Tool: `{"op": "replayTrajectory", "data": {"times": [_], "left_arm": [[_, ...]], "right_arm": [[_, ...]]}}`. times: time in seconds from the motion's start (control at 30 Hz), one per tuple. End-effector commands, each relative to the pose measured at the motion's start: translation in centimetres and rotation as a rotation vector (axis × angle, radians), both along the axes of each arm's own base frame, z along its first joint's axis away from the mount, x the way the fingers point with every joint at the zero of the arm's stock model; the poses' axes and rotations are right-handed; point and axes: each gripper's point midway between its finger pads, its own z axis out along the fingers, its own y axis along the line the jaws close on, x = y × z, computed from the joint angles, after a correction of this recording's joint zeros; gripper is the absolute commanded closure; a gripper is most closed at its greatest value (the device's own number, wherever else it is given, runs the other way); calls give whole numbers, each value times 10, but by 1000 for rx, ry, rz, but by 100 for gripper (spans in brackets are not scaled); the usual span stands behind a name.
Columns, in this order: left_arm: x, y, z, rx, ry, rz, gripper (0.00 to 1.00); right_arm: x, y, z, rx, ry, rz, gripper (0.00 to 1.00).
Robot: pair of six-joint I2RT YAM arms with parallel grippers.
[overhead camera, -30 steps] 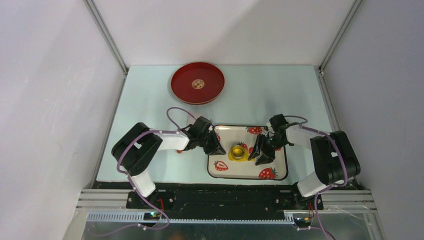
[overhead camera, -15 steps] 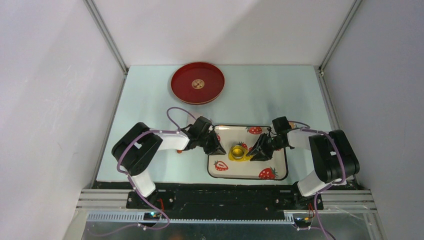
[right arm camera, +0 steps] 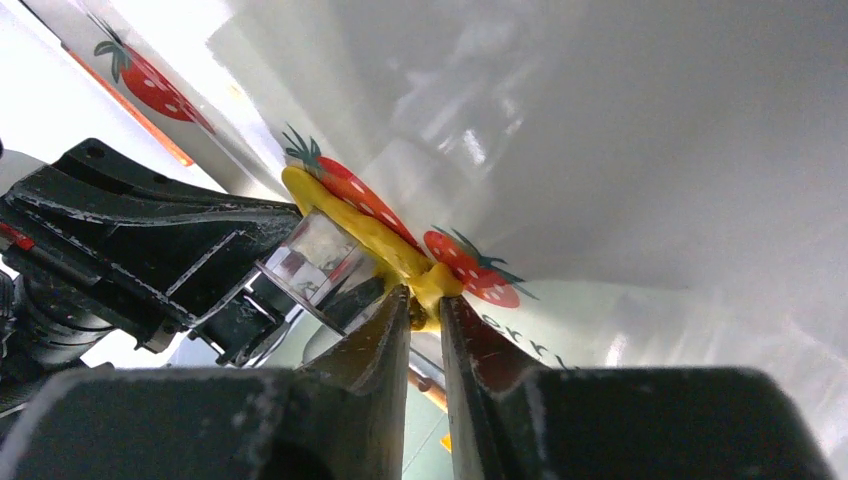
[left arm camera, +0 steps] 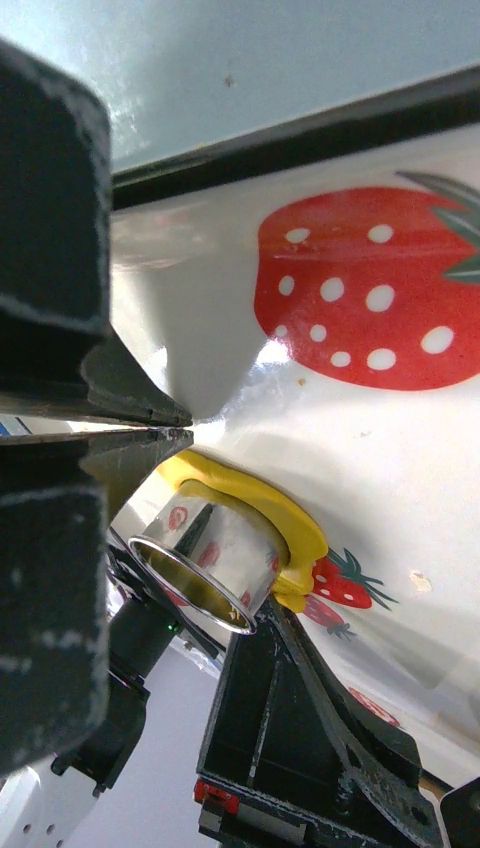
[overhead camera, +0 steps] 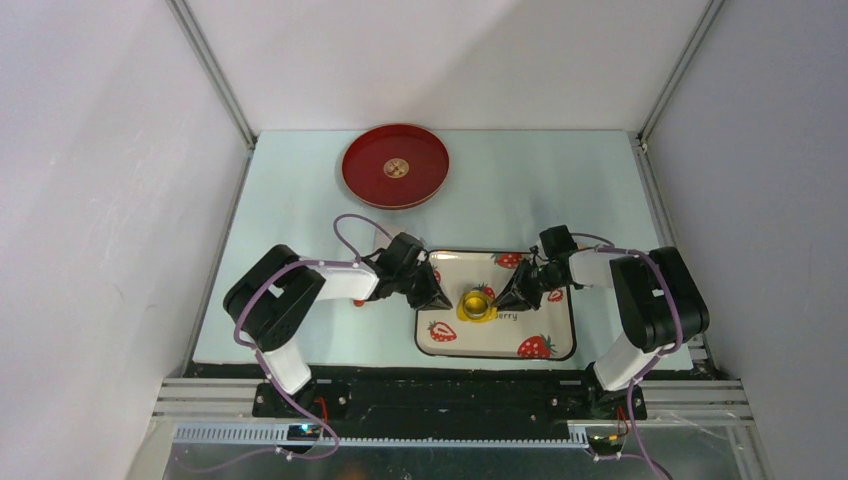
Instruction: Roll out the dumpling wrappers from the dough
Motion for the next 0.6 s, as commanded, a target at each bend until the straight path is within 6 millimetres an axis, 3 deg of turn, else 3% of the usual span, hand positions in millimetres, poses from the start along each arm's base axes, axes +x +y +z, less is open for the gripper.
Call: {"op": "replayTrajectory", "data": {"times": [0.0,0.27,0.57], "left_arm": [[-22,39,-48,220,76,2,88],[-22,40,-49,223,78,5,88],[-23,41,-50,226,81,4,88]], "right_arm": [[-2,-25,-35,-210,-9,-4,79],[3,-17,-31,-172,-38,22,89],[16,-11,-5,-70,-91,-9,90]]}}
